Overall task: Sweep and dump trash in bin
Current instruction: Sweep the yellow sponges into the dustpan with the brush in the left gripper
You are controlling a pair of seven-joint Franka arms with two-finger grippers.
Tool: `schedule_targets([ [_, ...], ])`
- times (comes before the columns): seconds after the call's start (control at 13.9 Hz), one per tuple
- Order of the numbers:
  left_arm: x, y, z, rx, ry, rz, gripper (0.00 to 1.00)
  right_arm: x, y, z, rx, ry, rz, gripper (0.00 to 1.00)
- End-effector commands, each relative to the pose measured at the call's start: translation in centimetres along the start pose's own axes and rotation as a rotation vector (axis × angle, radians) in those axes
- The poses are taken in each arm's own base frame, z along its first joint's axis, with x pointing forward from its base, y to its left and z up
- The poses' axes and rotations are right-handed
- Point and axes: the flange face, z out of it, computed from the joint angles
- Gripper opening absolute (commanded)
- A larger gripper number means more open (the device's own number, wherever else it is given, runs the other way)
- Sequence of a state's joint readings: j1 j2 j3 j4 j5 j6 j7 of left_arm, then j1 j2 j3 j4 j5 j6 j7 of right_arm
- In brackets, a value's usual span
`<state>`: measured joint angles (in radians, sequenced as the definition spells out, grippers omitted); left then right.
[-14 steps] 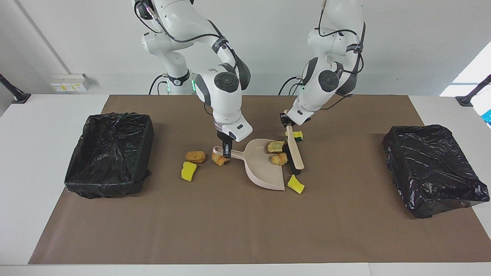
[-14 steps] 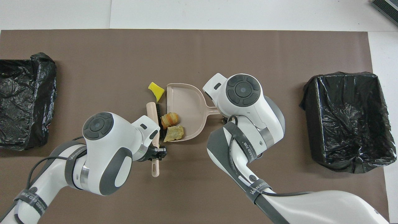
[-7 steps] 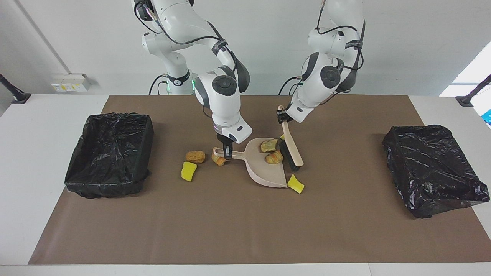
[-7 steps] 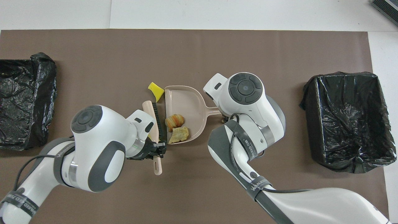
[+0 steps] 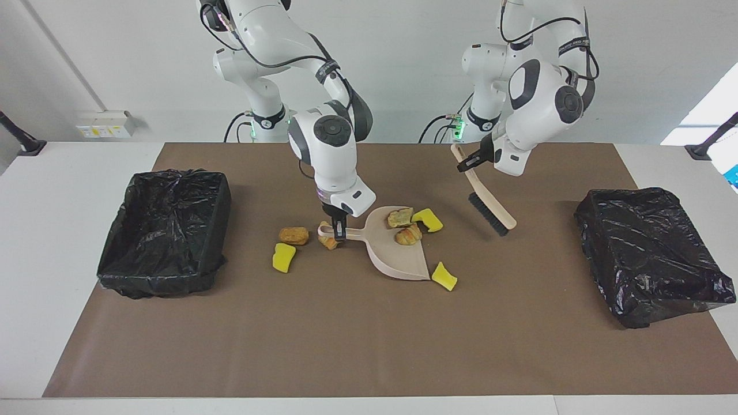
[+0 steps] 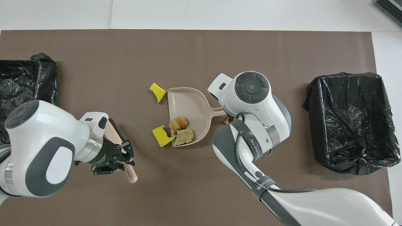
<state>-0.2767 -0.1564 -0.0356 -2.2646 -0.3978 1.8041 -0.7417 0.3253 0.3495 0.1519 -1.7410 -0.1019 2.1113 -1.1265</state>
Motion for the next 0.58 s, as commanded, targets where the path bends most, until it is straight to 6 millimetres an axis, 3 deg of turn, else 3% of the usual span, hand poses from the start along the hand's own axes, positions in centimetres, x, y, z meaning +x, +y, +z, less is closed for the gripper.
schedule_targets([
  [0.0,-3.5,1.6,5.0,0.003,0.054,-0.04,0.0,-0.1,-0.2,0.2,0.005,0.018,-0.024,0.0],
  [0.29,-7.3,5.7,6.4,-0.051,0.134,0.149,0.0,-0.1,-0.2,0.2,0.005,0.018,-0.026,0.0],
  [0.51,-9.3,7.7,7.0,-0.067,0.155,0.213,0.0,-0.1,-0.2,0.2,0.005,0.018,-0.026,0.0],
])
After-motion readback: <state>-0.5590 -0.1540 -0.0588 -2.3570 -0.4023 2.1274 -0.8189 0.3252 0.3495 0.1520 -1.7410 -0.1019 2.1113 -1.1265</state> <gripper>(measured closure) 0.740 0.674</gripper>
